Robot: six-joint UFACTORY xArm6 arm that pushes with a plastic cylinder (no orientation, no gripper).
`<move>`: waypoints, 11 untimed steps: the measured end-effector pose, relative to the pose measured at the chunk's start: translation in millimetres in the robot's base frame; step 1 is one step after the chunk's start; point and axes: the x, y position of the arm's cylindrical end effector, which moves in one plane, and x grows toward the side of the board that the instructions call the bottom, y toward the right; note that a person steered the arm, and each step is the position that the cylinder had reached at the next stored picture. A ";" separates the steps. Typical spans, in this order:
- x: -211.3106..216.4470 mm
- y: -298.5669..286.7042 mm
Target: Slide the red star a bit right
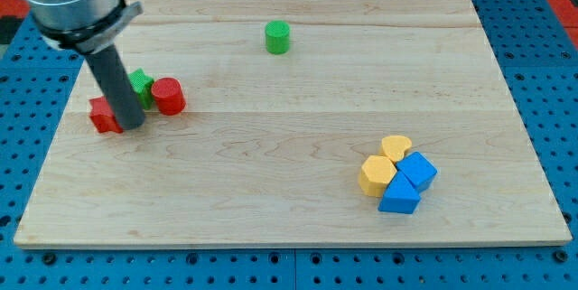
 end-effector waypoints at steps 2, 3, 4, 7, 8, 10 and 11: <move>39.8 -6.5; 29.6 -53.9; -8.4 -95.7; -8.8 -90.7; -7.4 -76.4; -3.5 -38.3; -3.5 -22.9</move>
